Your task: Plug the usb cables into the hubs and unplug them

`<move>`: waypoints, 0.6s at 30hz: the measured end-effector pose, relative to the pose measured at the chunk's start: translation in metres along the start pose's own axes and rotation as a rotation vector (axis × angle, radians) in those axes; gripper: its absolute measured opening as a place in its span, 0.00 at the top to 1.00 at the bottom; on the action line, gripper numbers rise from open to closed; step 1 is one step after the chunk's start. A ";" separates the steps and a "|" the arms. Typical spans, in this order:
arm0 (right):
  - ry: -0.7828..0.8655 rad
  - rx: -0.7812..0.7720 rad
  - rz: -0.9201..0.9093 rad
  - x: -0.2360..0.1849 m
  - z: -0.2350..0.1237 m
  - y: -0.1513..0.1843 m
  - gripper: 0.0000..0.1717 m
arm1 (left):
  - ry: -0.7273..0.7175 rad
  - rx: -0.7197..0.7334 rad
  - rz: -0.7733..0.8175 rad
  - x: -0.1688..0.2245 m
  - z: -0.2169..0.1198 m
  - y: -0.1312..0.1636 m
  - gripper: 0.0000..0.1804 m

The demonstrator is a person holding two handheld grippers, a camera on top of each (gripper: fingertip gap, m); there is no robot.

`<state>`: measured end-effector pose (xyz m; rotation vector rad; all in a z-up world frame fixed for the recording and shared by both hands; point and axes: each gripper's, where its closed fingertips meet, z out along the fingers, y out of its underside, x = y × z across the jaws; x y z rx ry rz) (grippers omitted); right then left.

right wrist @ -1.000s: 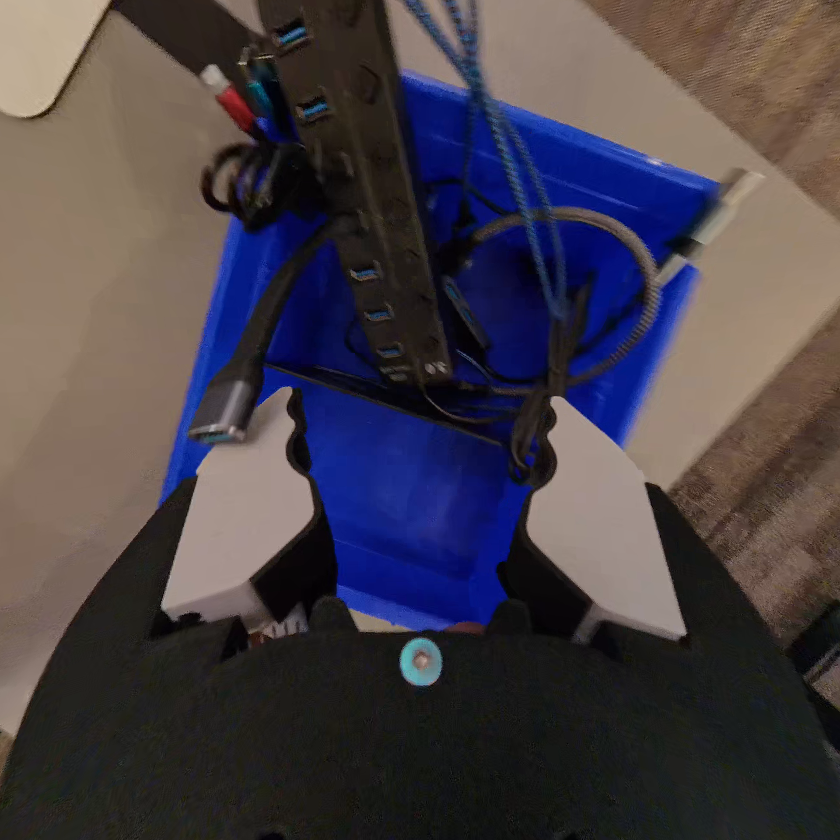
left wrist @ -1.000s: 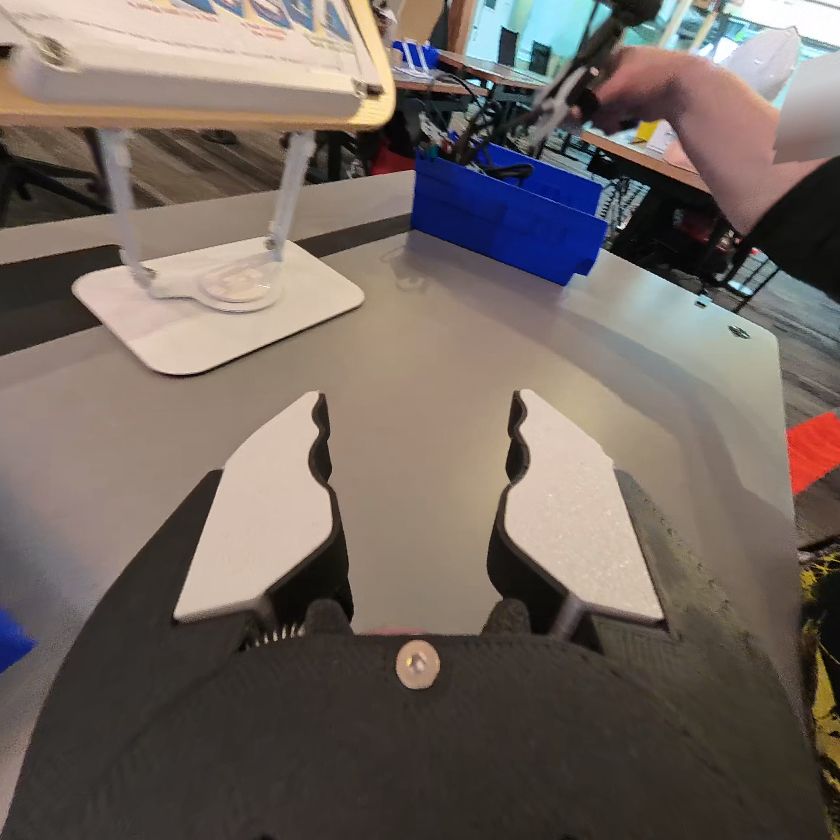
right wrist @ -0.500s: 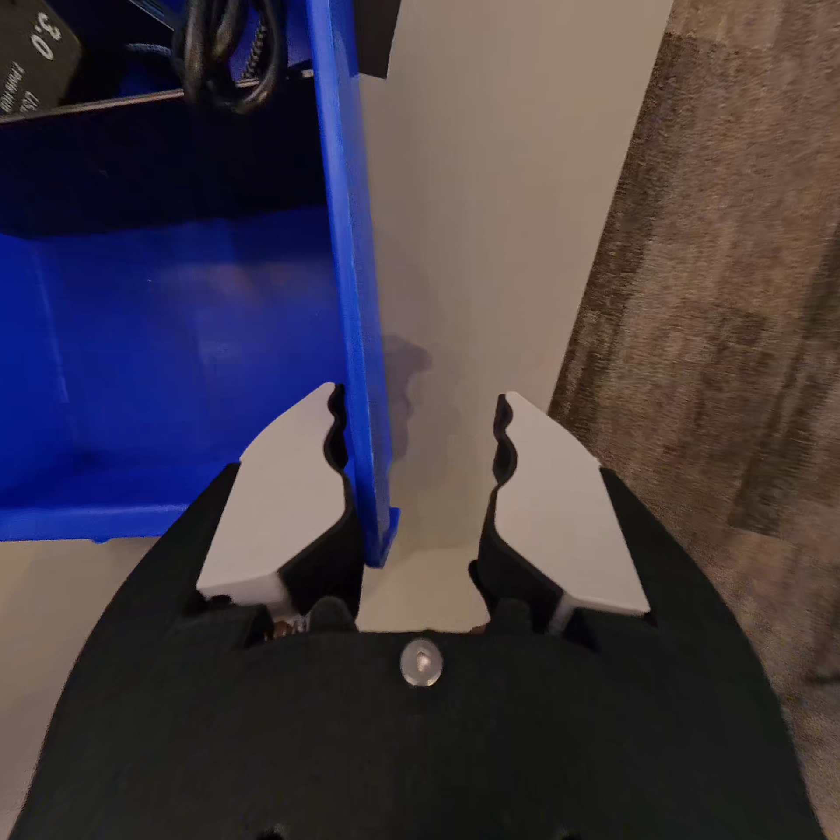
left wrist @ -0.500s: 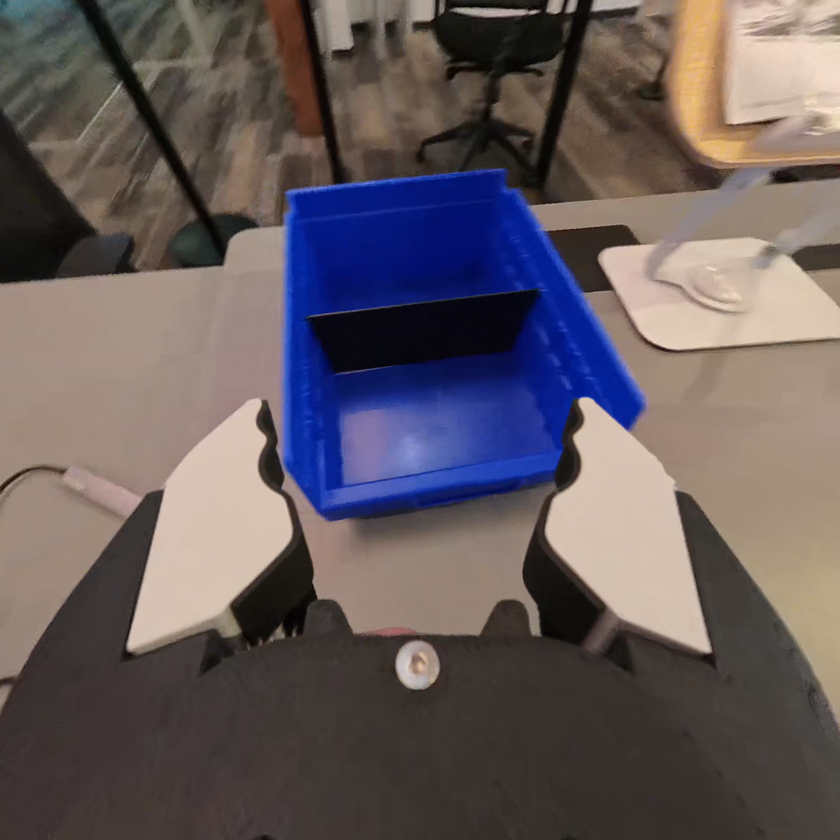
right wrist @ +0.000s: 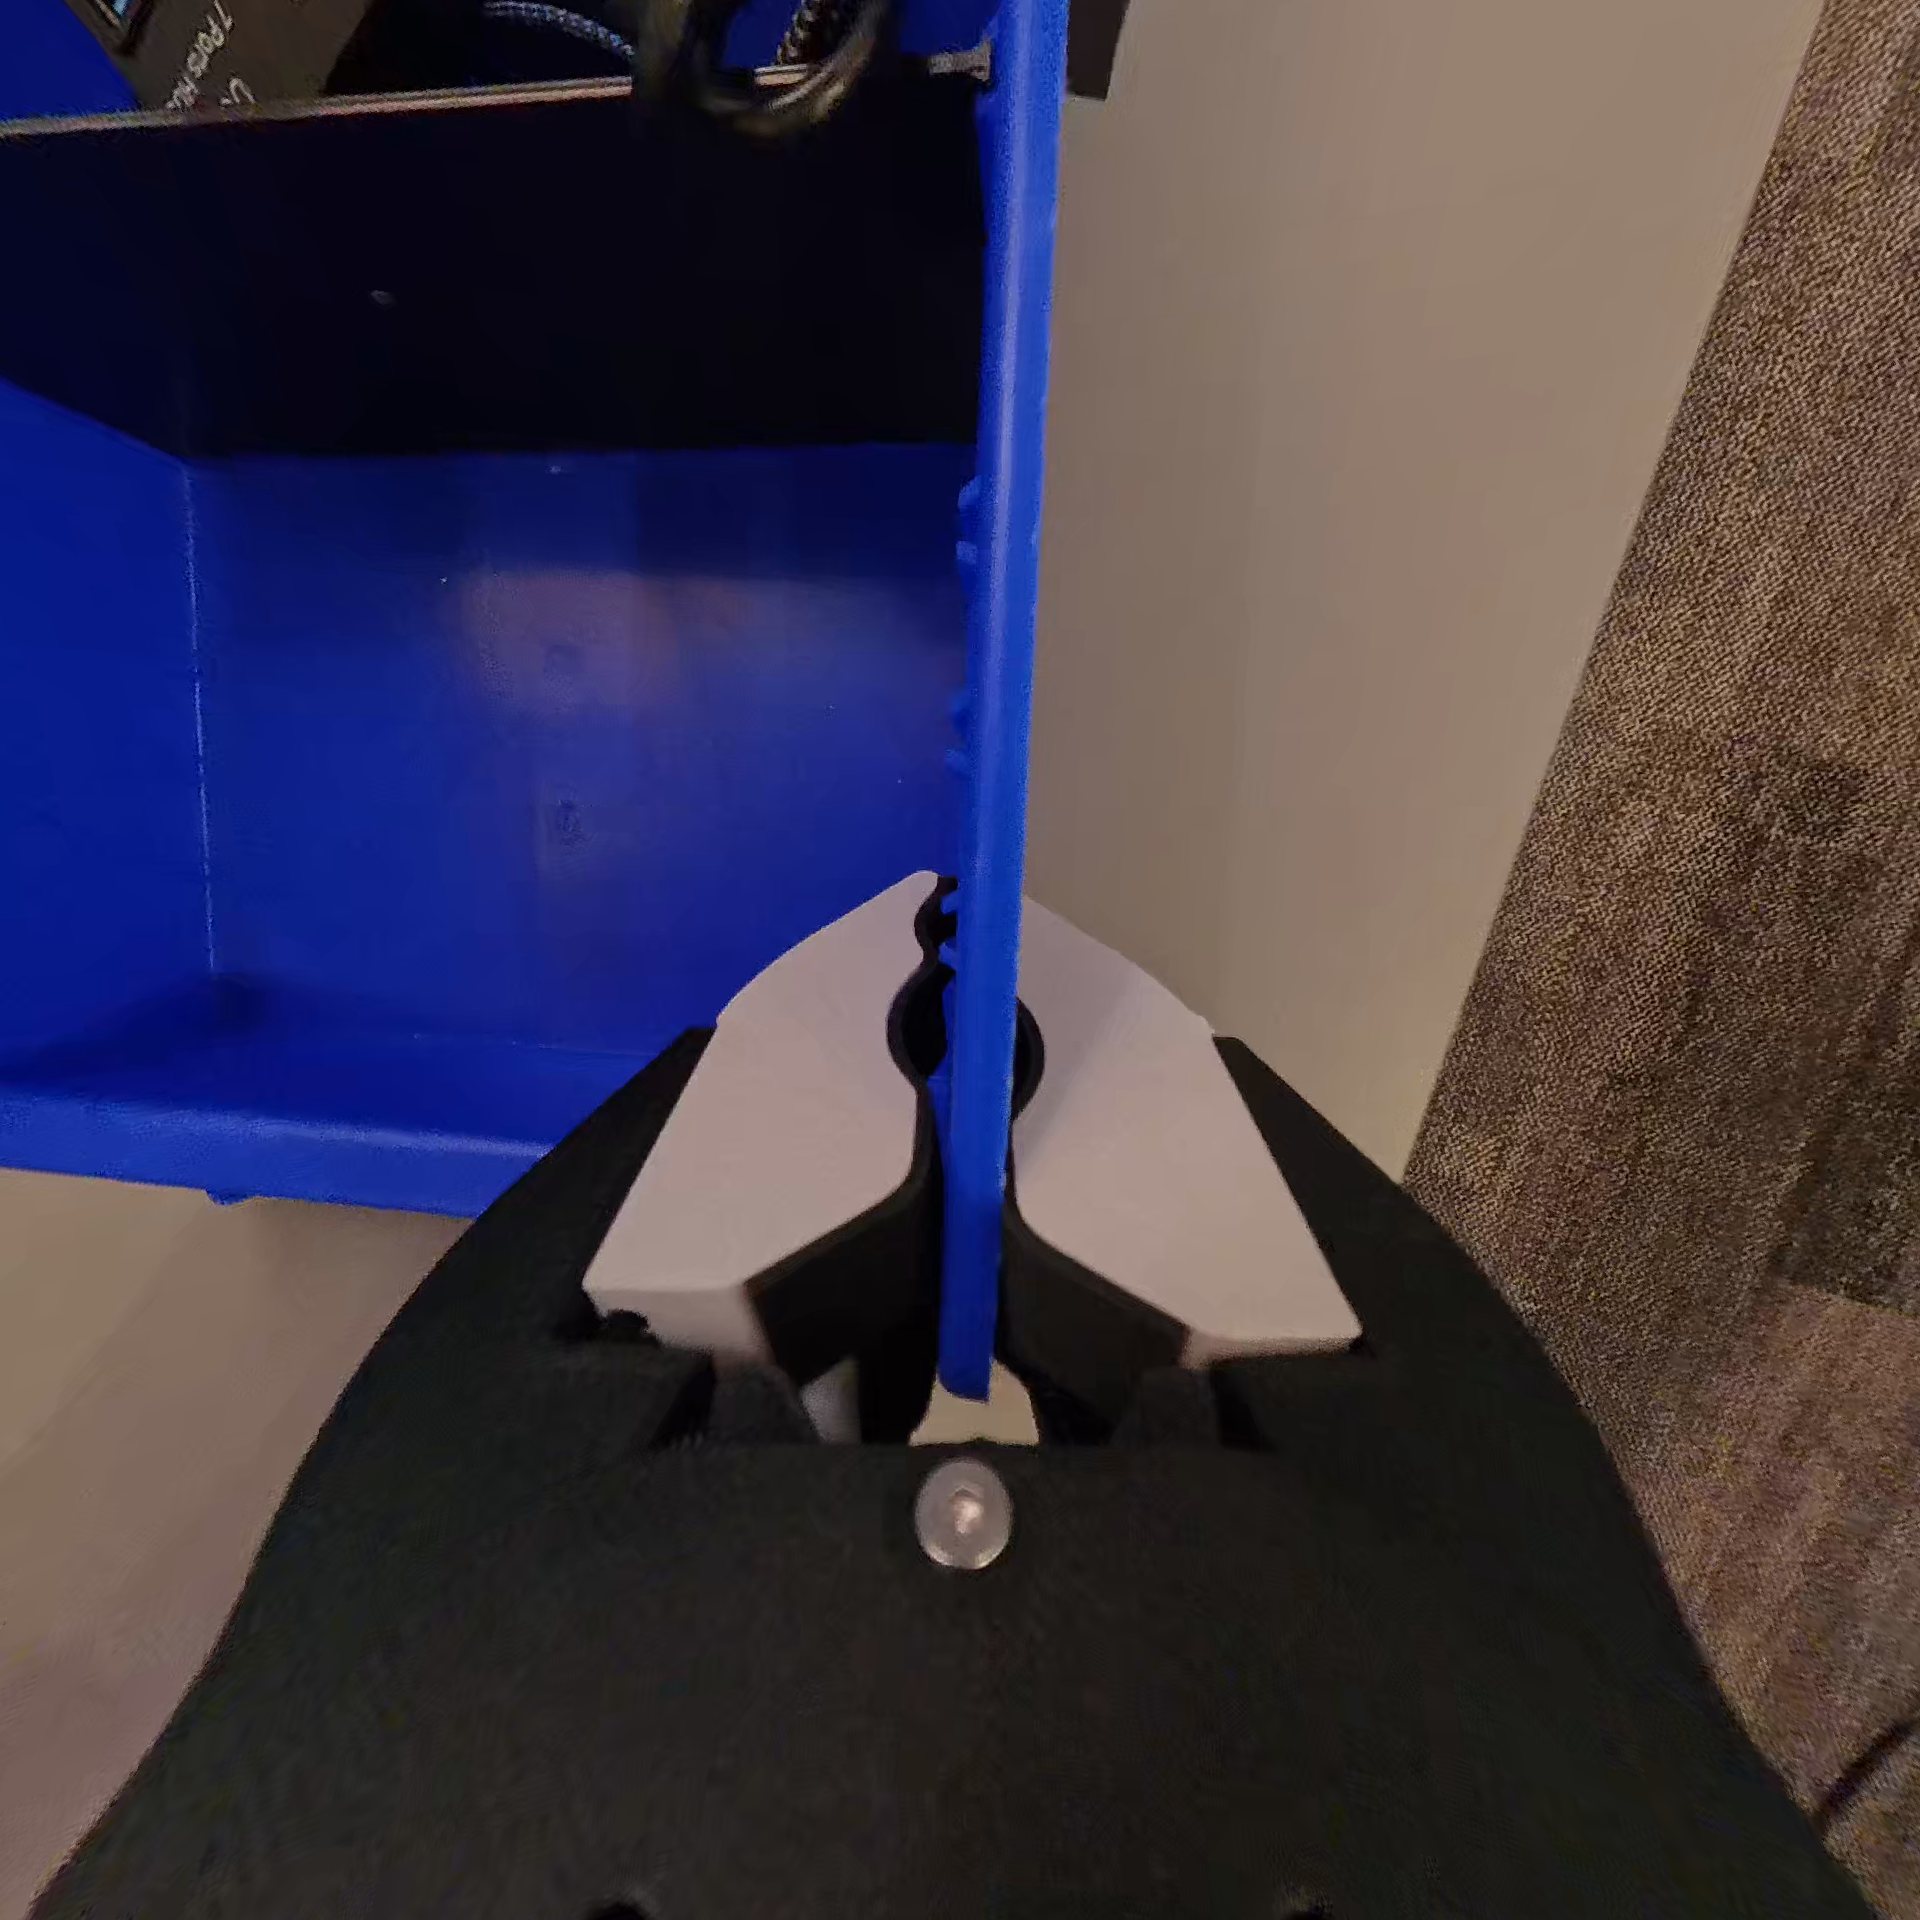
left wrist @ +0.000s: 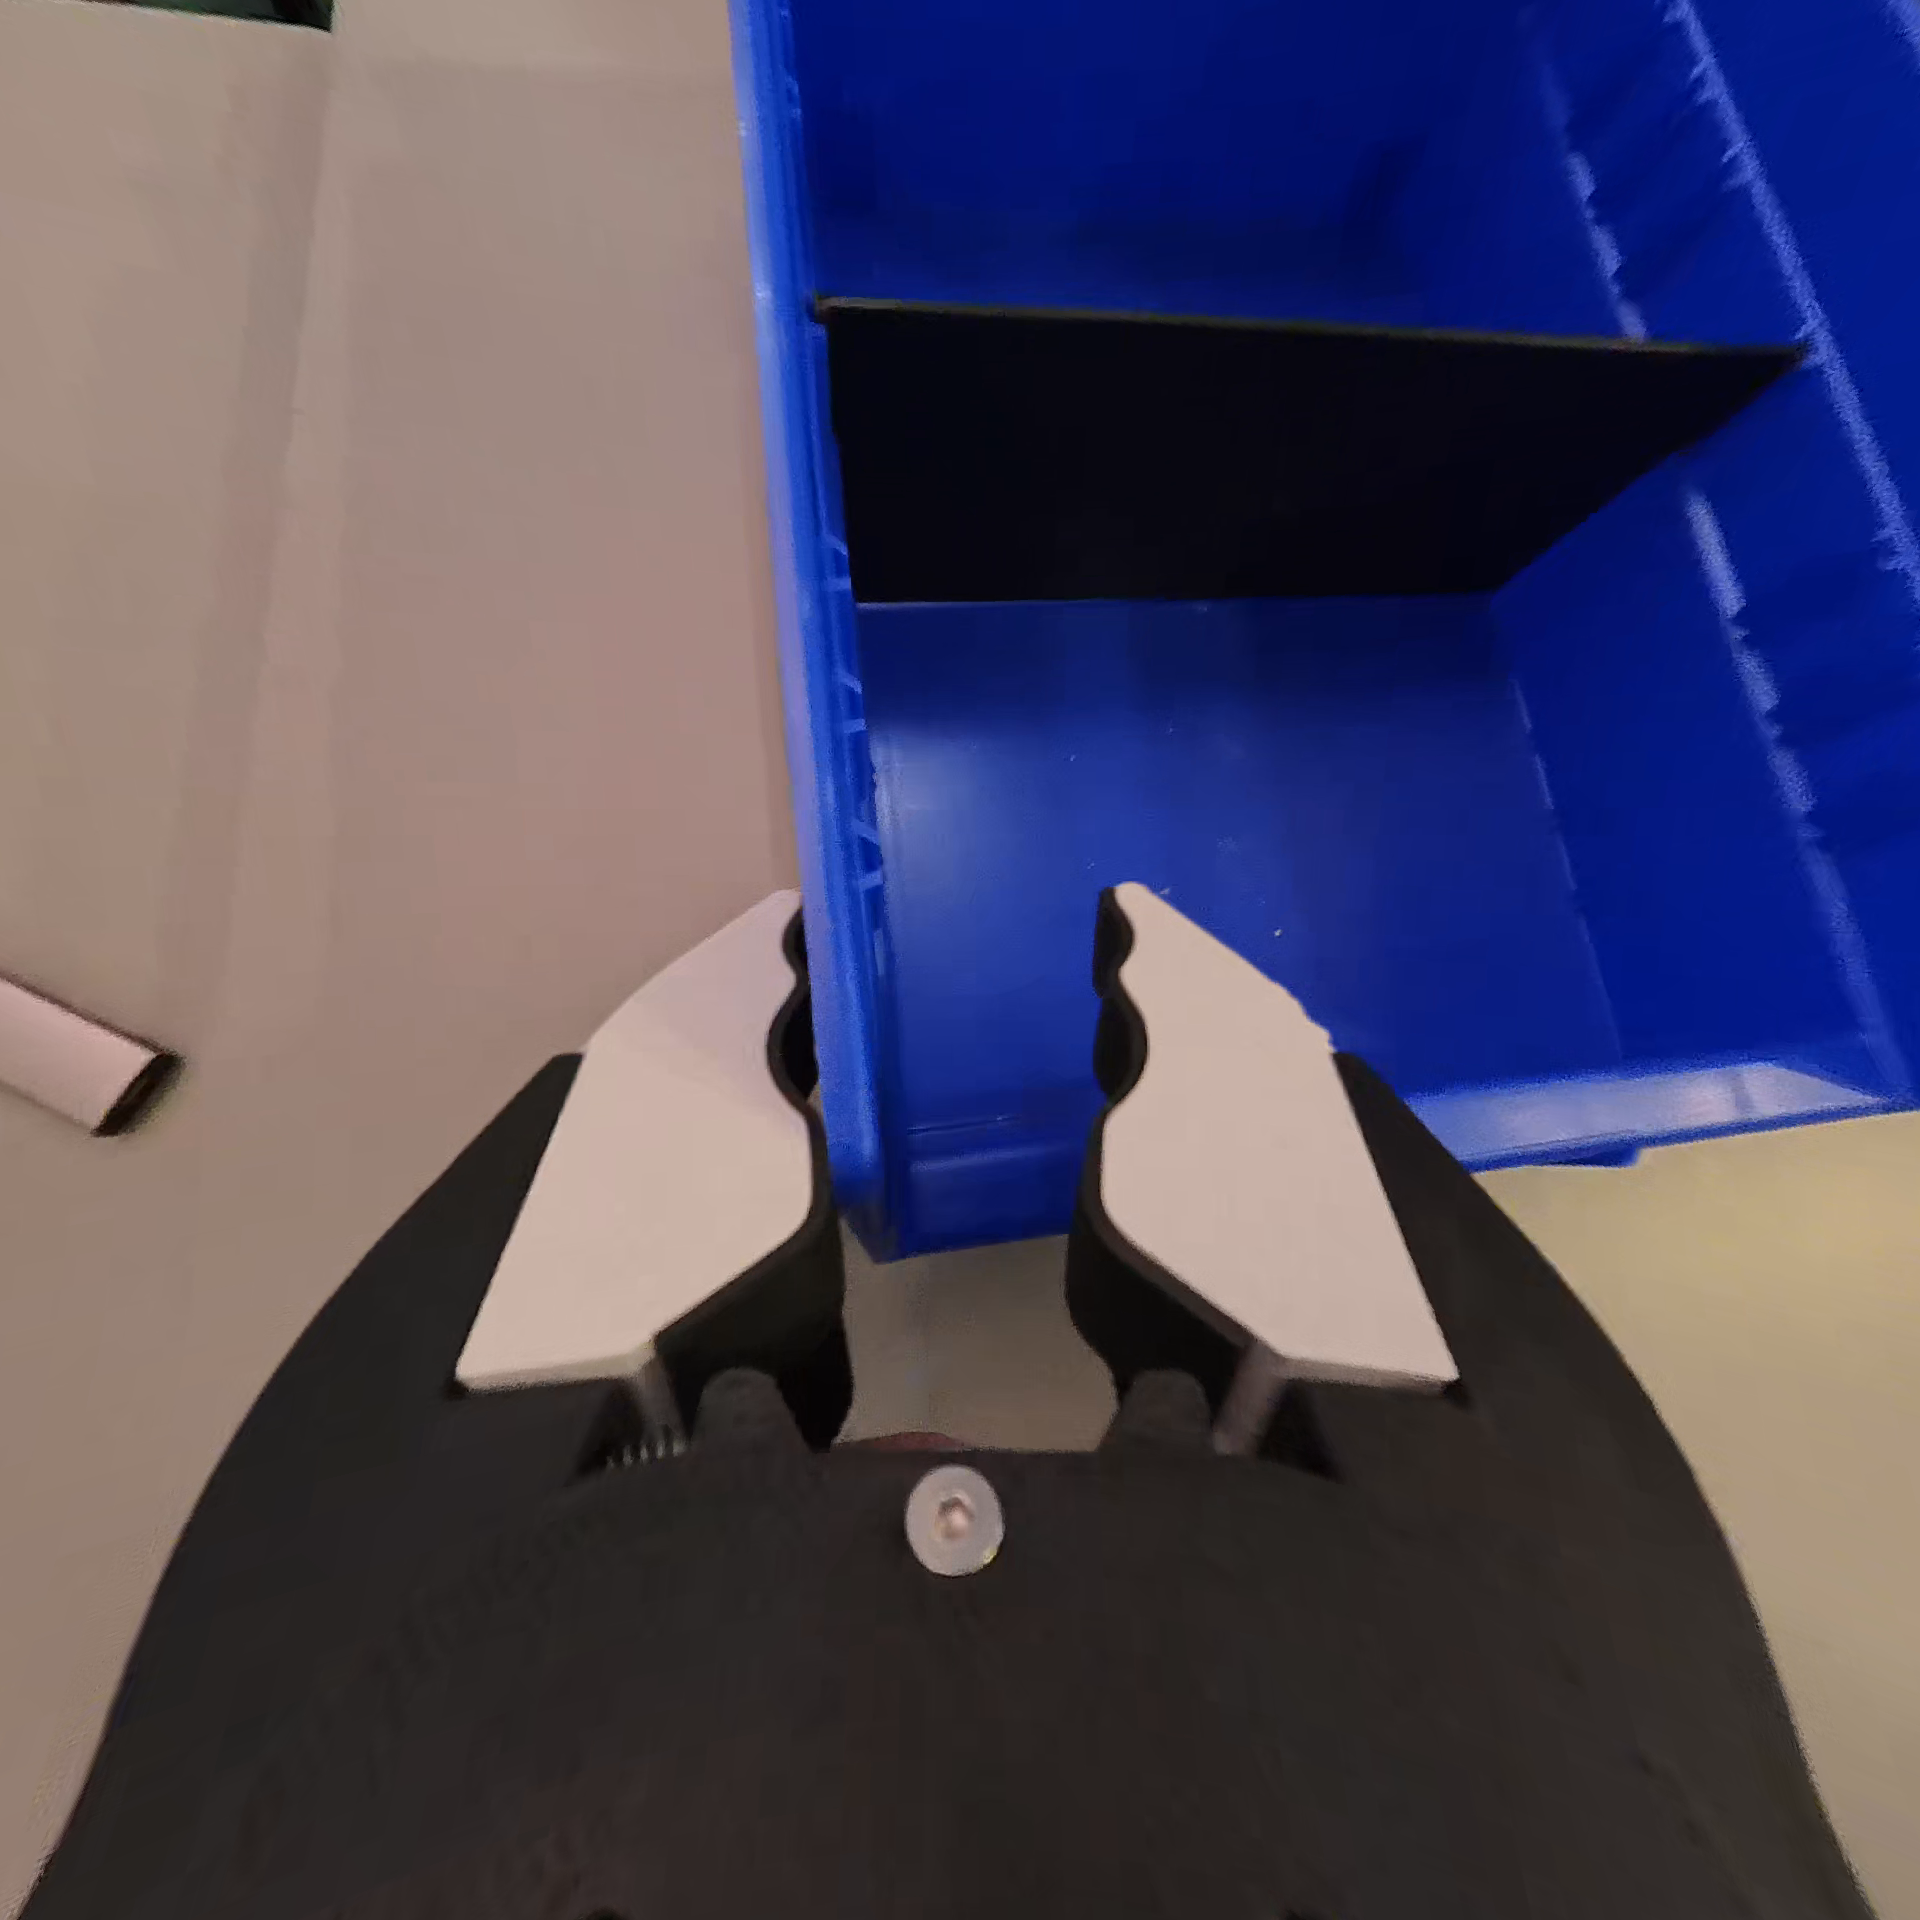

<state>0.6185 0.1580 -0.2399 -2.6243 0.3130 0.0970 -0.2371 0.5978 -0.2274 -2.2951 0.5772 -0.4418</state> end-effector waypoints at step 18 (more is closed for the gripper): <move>0.015 0.000 -0.017 -0.058 -0.023 0.060 0.98 | 0.145 -0.057 0.172 0.036 -0.066 0.068 0.97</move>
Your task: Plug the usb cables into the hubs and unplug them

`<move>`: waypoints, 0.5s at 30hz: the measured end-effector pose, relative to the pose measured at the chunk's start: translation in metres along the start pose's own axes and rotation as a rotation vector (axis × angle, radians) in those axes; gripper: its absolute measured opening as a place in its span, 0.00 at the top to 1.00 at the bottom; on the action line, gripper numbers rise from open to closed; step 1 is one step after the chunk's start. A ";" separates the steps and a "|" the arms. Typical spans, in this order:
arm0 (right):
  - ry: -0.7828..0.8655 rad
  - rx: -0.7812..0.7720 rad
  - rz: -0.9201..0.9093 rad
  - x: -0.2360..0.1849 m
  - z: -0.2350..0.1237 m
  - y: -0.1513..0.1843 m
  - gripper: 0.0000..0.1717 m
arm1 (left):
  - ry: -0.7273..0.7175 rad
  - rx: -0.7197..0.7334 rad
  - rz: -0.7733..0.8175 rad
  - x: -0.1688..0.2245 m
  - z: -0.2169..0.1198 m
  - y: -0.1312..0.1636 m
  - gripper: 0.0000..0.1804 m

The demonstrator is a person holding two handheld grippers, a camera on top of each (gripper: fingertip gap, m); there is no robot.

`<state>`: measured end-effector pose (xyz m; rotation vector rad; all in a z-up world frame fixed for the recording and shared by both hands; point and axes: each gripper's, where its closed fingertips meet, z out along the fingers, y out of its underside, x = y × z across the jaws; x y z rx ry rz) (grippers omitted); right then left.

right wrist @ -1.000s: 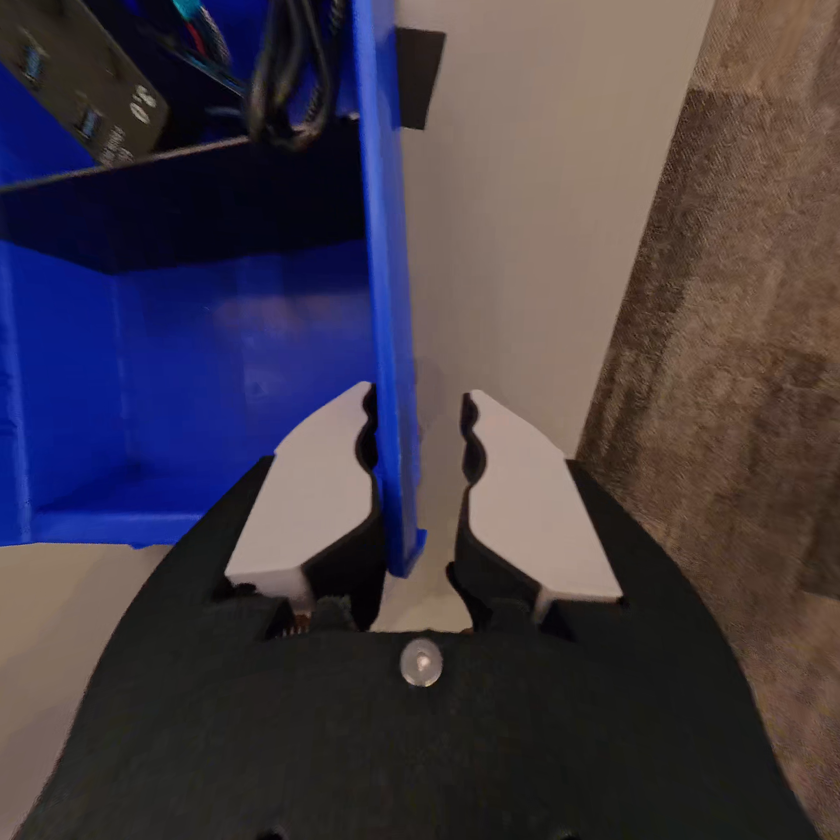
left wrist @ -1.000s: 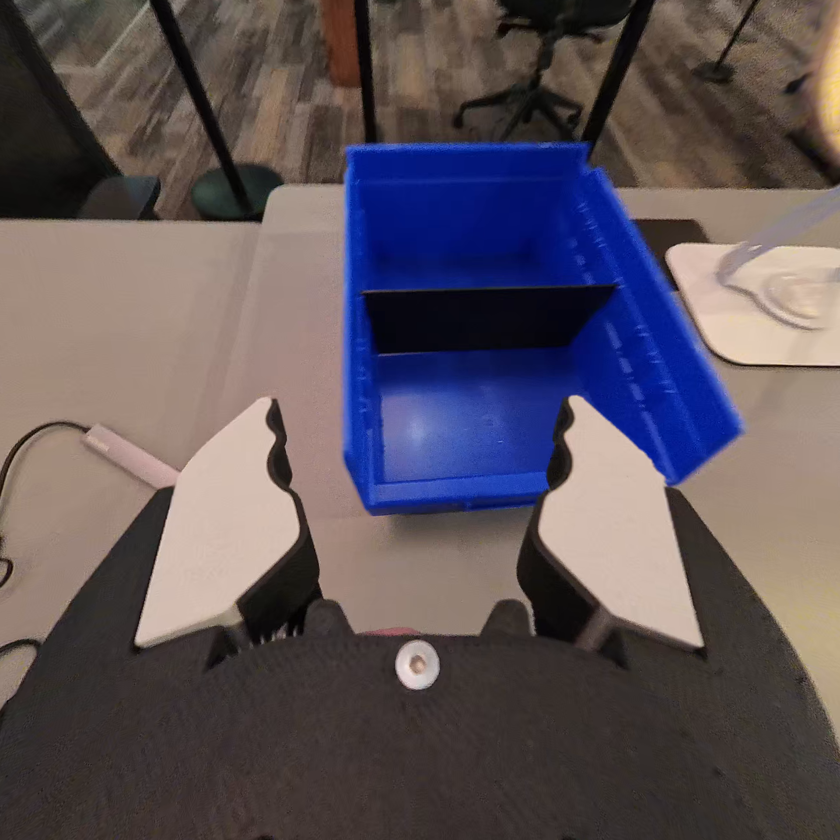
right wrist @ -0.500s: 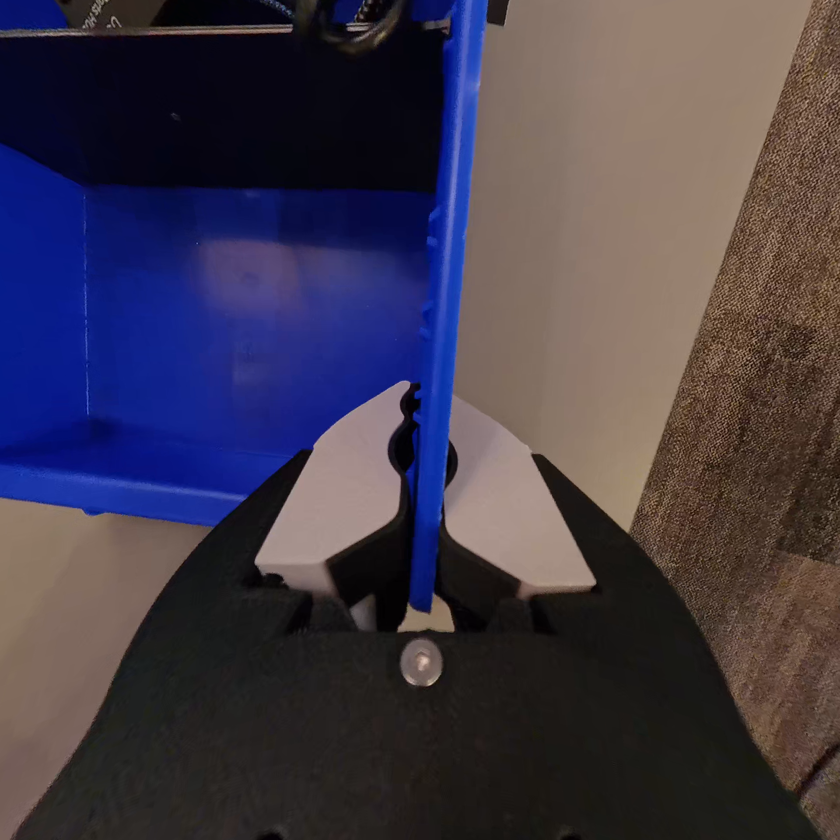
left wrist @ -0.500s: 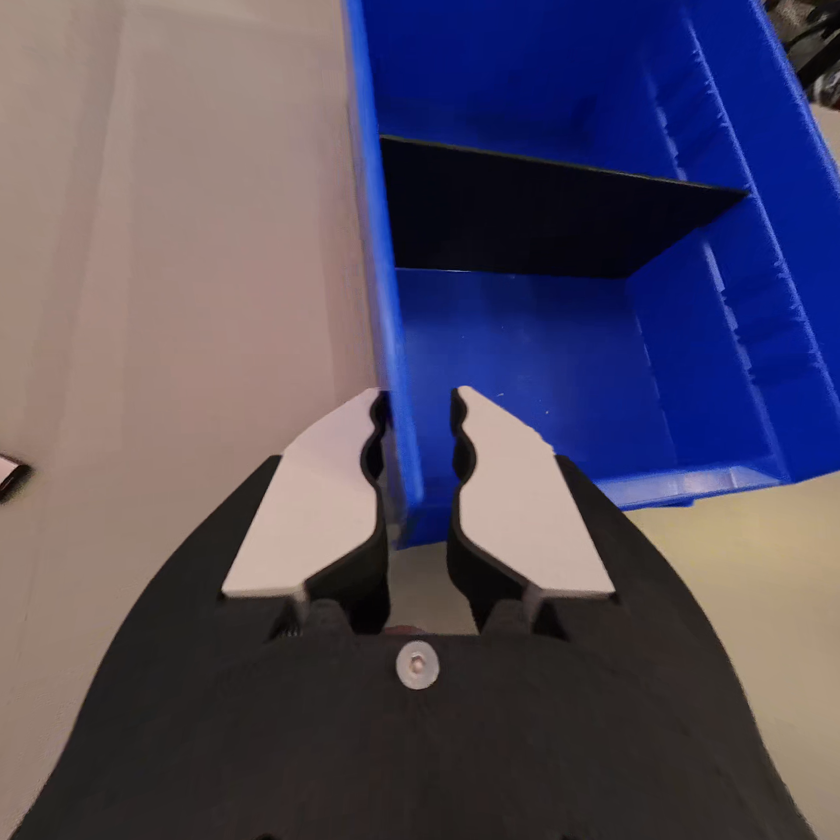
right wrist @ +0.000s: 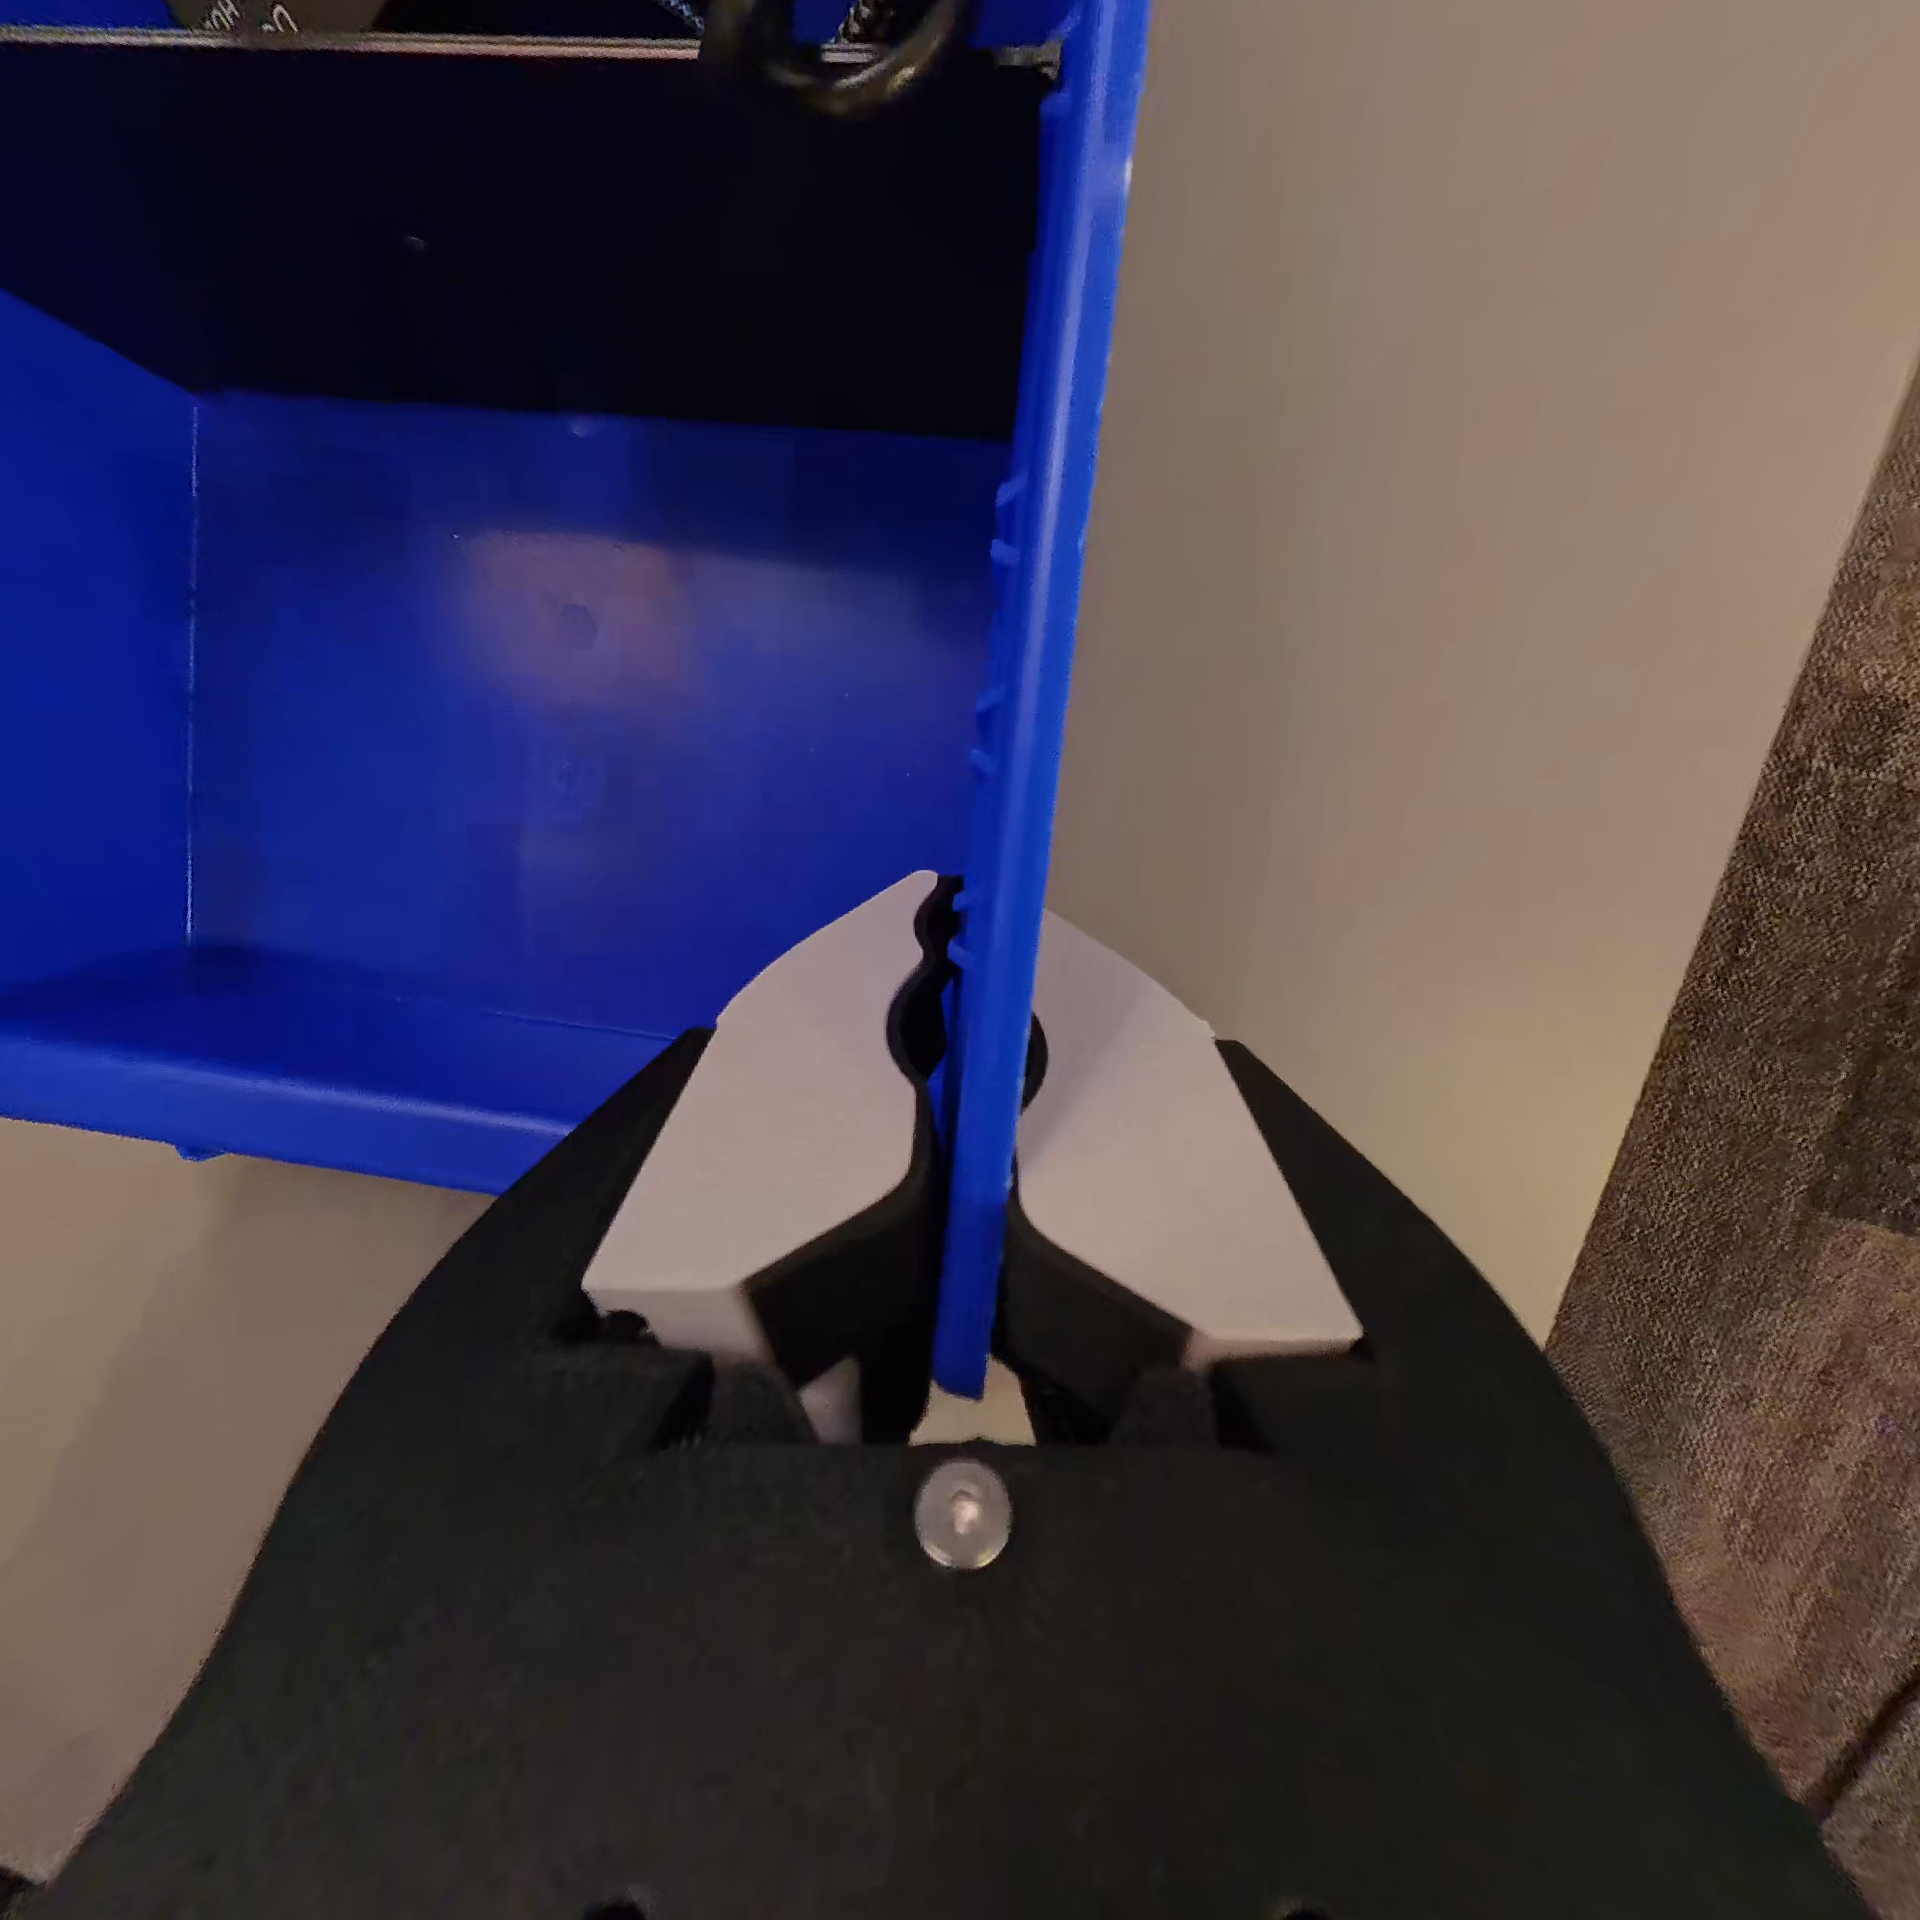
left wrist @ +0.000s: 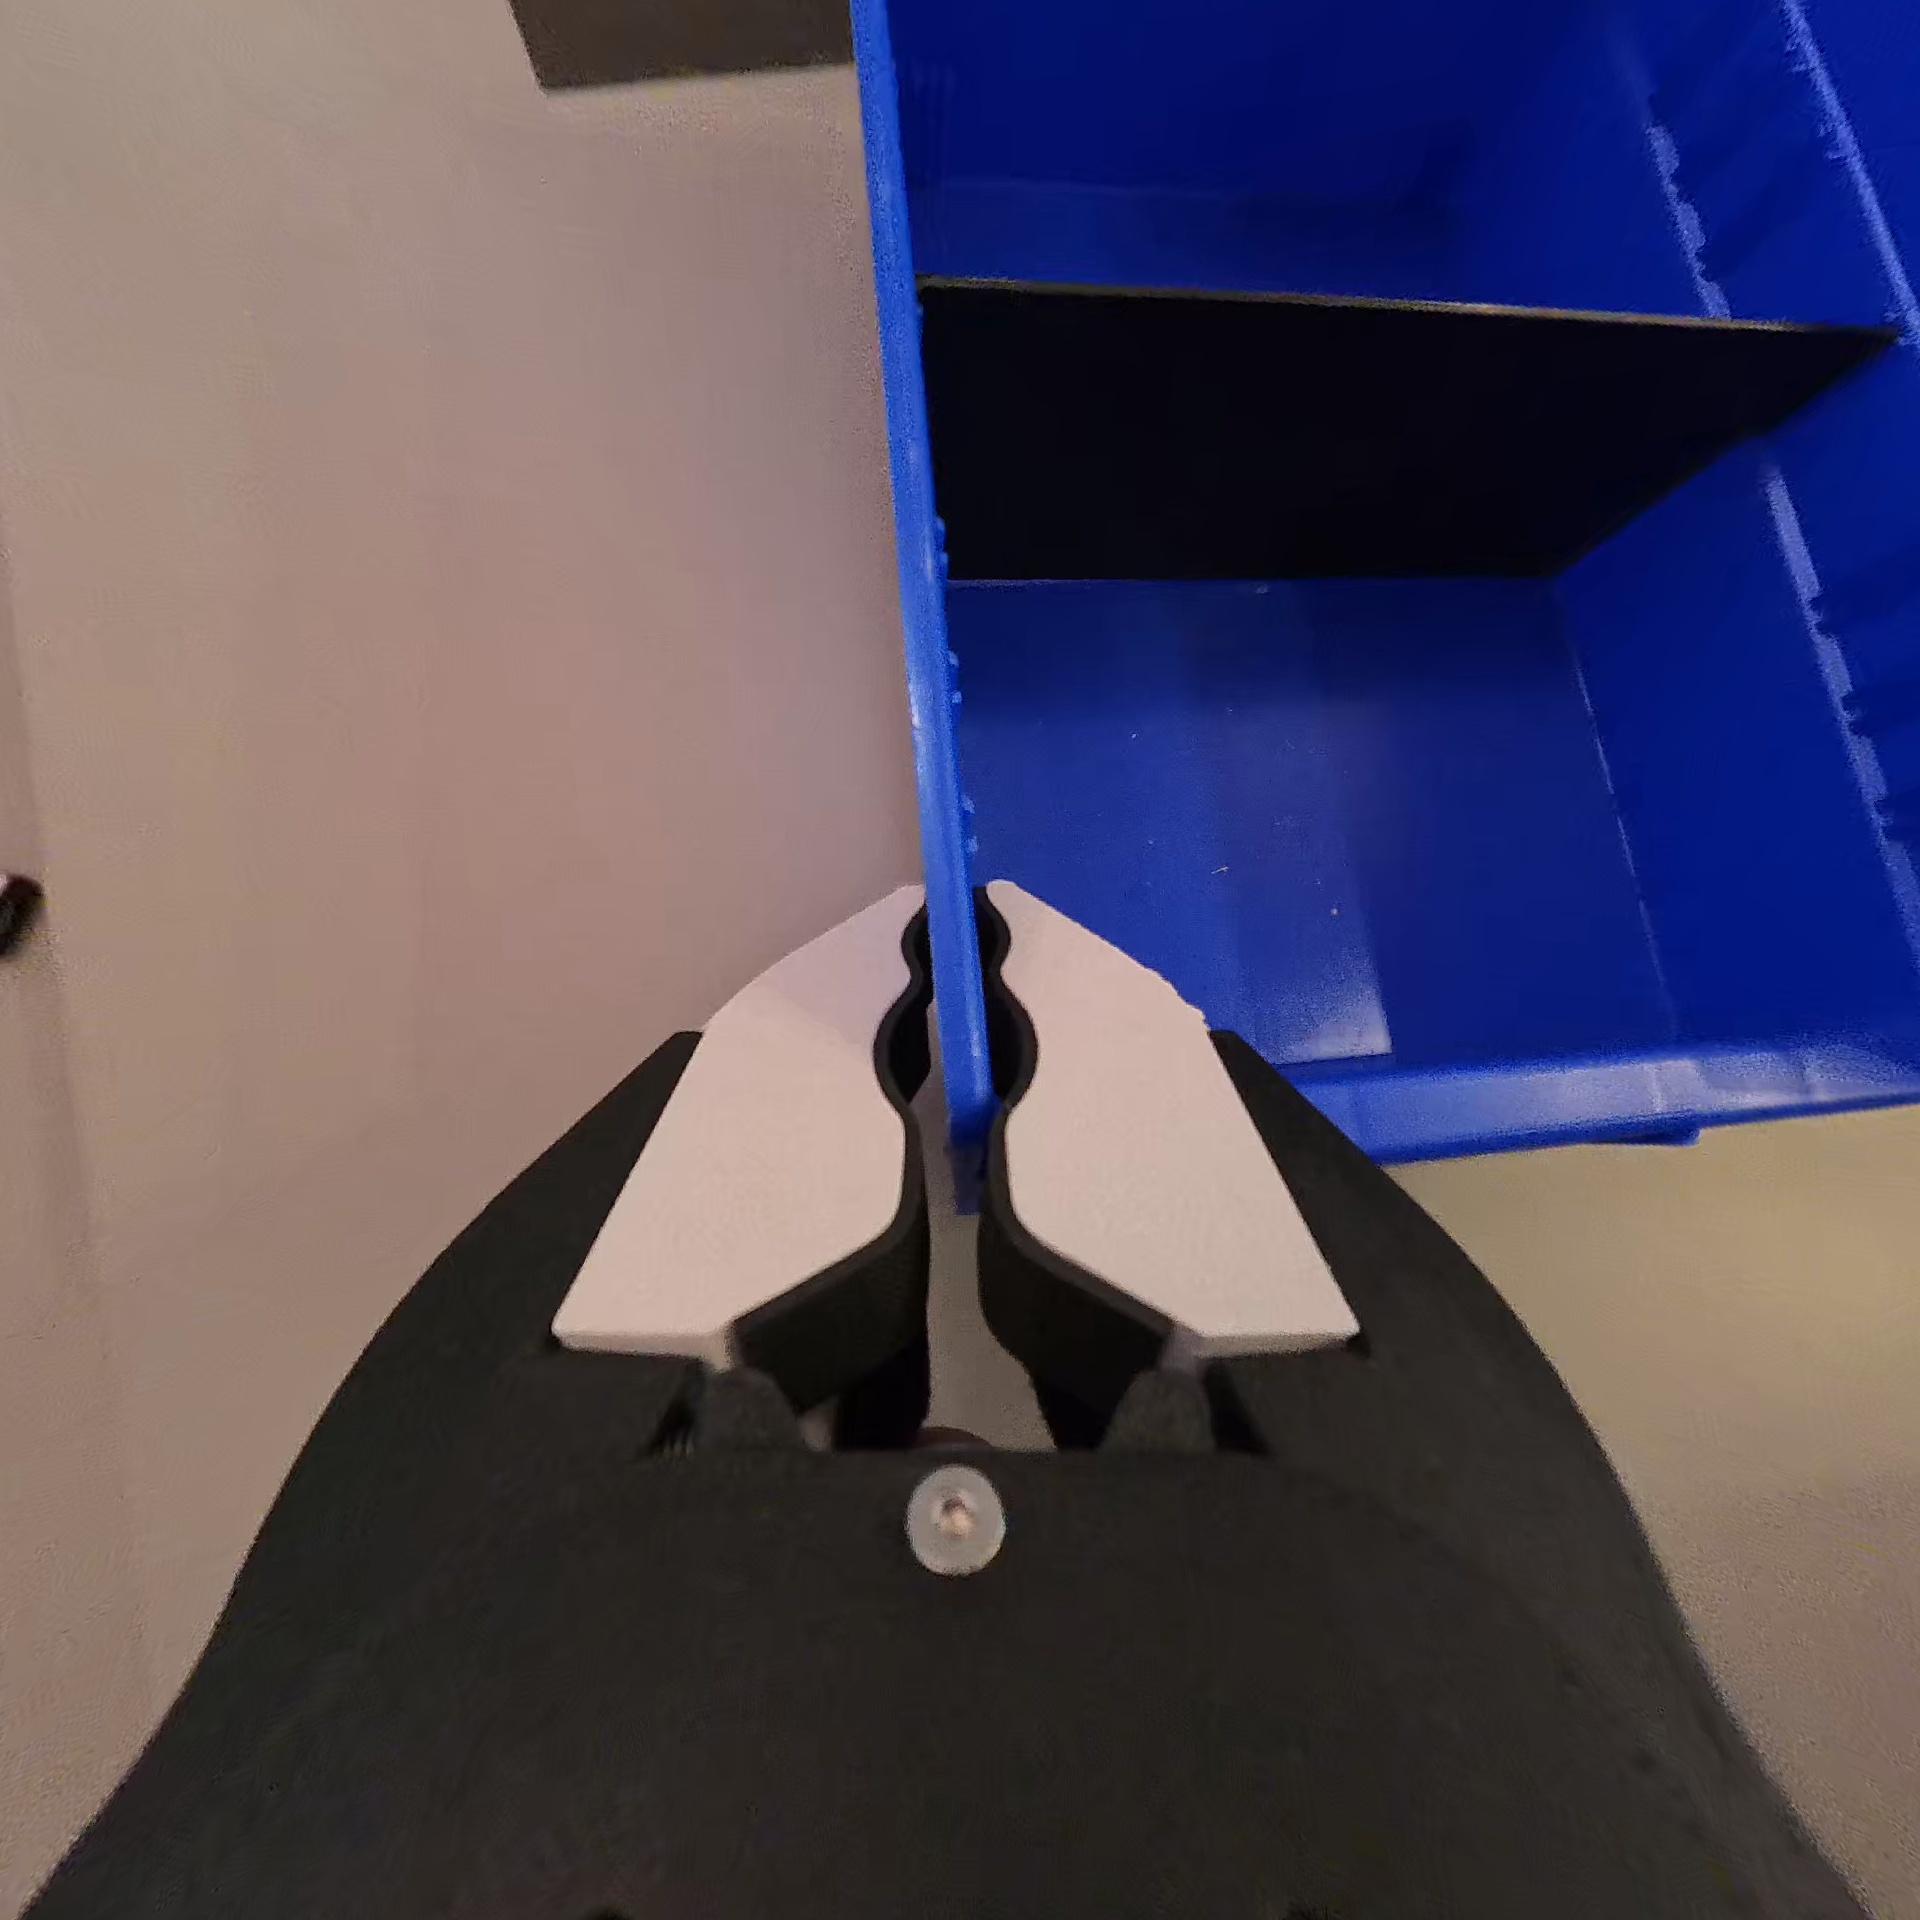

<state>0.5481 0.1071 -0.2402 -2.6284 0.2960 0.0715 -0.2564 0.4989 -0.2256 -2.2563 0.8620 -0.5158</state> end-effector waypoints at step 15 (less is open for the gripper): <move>-0.190 -0.051 -0.339 -0.110 0.004 0.020 0.98 | 0.466 -0.098 0.456 0.137 -0.087 0.110 0.97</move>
